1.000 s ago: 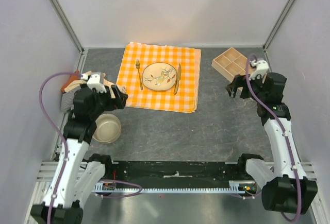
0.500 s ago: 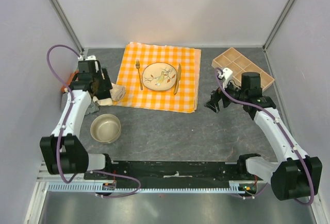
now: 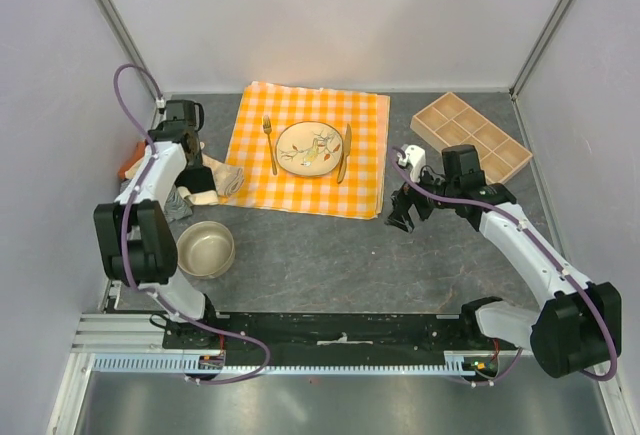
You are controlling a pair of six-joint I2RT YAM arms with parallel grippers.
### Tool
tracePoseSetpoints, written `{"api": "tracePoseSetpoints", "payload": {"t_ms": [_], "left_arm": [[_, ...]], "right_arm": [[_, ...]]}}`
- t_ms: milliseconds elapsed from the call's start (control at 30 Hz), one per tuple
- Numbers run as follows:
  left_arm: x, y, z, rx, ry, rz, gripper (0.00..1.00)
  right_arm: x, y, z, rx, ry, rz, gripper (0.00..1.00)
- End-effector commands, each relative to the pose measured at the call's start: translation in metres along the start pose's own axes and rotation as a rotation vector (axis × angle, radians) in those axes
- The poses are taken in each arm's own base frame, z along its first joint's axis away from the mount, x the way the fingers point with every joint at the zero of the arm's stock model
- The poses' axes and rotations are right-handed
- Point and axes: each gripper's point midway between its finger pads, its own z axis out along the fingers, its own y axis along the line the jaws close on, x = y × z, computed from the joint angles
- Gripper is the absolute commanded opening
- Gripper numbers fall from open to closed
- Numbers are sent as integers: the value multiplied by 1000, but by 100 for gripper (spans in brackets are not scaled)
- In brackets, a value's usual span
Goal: Roll the underwear
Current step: Pick up the underwear from the corner of the board.
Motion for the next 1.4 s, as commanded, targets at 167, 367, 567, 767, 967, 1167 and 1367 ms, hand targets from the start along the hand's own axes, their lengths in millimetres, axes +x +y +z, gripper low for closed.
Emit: {"api": "tracePoseSetpoints", "payload": {"t_ms": [167,367,567,767,967,1167,1367], "left_arm": [[13,6,17,-54,58,32,22],[-15,35,-41,-38,-106,-85,2],[-44,66,-129,73,-313,-198,2],[-56,59,-182,254,-376,-223,2],[-67,15,-262,666,-451,-213,2],[-45,-57,-354,1099,-442,-143,2],[4,-143,-424,1426,-339,-72,2]], "right_arm": [[-15,0,0,2,-19,-40,98],[-15,-1,0,3,-18,-42,98],[-15,-4,-1,15,-17,-52,98],[-15,2,-3,-17,-29,-78,98],[-20,14,-11,-77,-62,-140,98],[-23,48,-23,-238,-133,-261,98],[-28,50,-38,-246,-185,-284,98]]}}
